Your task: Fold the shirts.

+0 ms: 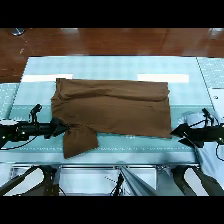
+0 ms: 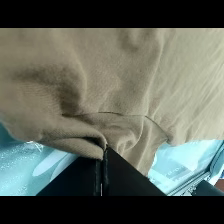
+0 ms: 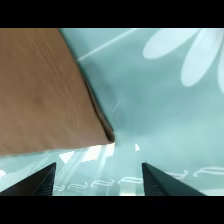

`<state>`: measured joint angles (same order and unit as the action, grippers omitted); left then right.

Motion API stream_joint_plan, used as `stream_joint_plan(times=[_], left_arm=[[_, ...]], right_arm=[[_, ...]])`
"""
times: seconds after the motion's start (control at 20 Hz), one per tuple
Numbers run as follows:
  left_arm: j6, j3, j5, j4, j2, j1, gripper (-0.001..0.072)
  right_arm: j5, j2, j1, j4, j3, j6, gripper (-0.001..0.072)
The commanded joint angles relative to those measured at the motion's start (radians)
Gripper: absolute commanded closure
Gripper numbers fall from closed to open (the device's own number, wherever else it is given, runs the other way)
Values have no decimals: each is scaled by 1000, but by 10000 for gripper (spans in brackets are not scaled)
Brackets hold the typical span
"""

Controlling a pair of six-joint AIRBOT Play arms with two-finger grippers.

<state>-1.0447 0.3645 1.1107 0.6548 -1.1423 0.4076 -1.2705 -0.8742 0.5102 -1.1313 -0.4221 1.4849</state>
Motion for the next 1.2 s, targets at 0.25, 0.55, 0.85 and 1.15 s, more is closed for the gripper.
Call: stream_joint_plan(times=[0.25,0.55,0.85,1.15], left_arm=[[1,2,0,-2,1,-5,683],[3,2,-3,-11,1,-5,683],[-7,197,50,-54,-2,-5,684],[-119,561,13,-72,-201,-81,684]], right_arm=[[135,-160,-1,257,21,-130,91],[184,-254,-74,359,5,-200,342],[173,-264,-152,319,-248,-227,686],[182,-503,-211,330,-583,-189,686]])
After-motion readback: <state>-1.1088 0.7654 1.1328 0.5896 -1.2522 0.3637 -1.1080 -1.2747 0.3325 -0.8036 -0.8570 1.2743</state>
